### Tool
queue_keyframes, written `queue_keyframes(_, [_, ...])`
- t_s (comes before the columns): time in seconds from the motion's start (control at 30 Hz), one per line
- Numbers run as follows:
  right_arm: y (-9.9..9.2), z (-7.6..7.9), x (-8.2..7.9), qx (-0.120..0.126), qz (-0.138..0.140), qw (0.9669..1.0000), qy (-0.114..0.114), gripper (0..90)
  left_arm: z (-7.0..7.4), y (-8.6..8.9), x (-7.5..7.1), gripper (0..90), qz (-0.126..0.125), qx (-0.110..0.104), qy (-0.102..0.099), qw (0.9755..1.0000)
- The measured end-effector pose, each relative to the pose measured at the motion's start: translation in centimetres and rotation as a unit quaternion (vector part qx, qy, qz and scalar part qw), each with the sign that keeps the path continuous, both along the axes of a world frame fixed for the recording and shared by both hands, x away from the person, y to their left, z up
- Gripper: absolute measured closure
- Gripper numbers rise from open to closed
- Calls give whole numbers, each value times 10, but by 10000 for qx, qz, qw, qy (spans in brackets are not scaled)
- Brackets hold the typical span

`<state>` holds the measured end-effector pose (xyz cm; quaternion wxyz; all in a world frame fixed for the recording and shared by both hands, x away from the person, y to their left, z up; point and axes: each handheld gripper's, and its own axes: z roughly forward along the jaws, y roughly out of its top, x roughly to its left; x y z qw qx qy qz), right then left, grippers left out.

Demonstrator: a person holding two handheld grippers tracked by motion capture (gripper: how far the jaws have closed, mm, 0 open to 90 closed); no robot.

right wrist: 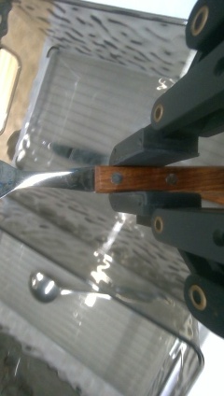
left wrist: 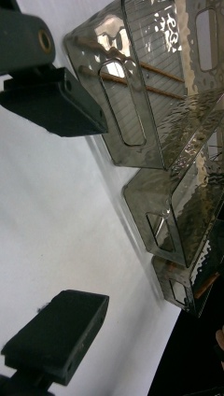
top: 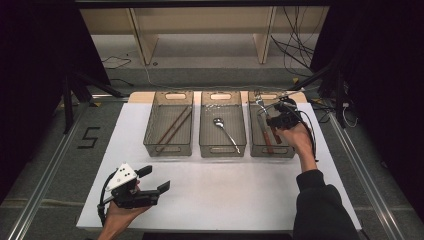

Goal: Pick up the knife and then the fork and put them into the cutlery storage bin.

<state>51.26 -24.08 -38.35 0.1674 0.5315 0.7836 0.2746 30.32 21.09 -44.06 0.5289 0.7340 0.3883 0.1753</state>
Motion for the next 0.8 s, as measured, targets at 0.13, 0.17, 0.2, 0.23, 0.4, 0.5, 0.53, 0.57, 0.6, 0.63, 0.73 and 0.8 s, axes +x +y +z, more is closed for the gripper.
queue_keyframes(0.13, [-4,-3,2,5,-92,9999,75,774,0,0,-1,146,3,-2,-25,10000])
queue_keyframes(0.17, [-5,-4,2,5,-94,9999,90,774,0,0,0,146,-1,-2,-17,10000])
queue_keyframes(0.2, [-6,-5,3,5,-110,9999,102,774,0,0,0,146,-5,8,-5,10000])
queue_keyframes(0.23, [-6,-6,3,4,-121,9999,114,774,0,0,0,146,-4,11,0,10000])
queue_keyframes(0.4, [-5,-14,5,-35,-108,9996,245,772,0,-1,0,146,5,2,-9,10000])
queue_keyframes(0.5, [-4,-21,5,-27,-130,9992,378,766,0,0,0,146,-5,5,-1,10000])
queue_keyframes(0.53, [-4,-23,6,-14,-116,9989,456,761,0,0,0,146,-7,2,2,10000])
queue_keyframes(0.57, [-4,-25,7,-41,-89,9985,542,719,0,0,0,146,-7,3,1,10000])
queue_keyframes(0.6, [-3,-26,7,-88,-99,9985,534,665,0,0,0,146,-5,1,-2,10000])
queue_keyframes(0.63, [-3,-26,7,-71,-115,9984,541,628,0,0,0,146,-4,0,-4,10000])
queue_keyframes(0.73, [-3,-22,5,34,-63,9987,500,551,0,0,0,146,-6,14,-5,10000])
queue_keyframes(0.8, [-2,-20,3,61,-28,9989,460,539,0,-1,0,146,8,-1,-15,10000])
